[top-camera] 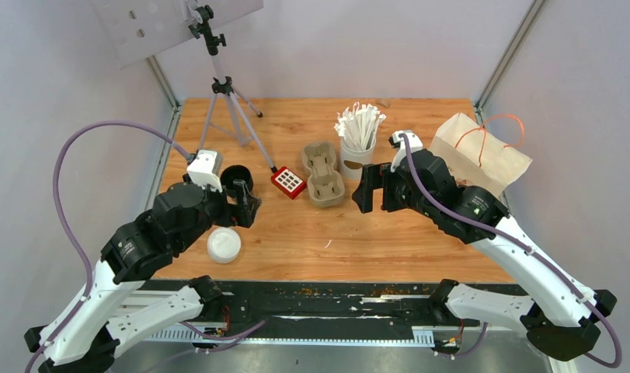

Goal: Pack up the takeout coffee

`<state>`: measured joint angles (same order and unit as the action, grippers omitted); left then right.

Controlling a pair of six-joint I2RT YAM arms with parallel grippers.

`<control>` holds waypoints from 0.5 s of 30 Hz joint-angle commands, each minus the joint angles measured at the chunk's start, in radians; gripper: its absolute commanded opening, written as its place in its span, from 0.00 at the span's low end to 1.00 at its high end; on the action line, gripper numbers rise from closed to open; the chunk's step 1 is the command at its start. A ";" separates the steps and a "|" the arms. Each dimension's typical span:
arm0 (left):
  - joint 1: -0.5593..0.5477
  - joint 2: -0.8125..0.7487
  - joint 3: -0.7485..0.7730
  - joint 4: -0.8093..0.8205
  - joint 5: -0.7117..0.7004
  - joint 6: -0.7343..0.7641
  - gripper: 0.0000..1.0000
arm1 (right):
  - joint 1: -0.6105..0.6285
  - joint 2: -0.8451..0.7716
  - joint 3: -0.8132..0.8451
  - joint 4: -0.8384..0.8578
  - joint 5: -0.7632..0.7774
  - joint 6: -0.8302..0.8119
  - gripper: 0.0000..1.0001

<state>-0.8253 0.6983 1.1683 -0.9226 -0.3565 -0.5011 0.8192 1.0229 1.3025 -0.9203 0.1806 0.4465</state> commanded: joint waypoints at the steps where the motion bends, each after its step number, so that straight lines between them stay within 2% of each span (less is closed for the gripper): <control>1: -0.005 -0.008 0.015 0.033 -0.052 0.003 1.00 | -0.003 -0.023 -0.015 0.037 0.017 0.026 1.00; 10: -0.005 0.043 -0.009 -0.005 -0.177 0.003 1.00 | -0.002 -0.035 -0.067 0.066 -0.036 -0.003 1.00; 15: 0.002 0.192 0.124 -0.100 -0.277 0.017 1.00 | -0.002 -0.070 -0.109 0.101 -0.046 -0.034 1.00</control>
<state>-0.8253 0.7830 1.1824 -0.9634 -0.5171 -0.4942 0.8192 0.9966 1.2160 -0.8913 0.1539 0.4385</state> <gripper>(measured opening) 0.998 0.996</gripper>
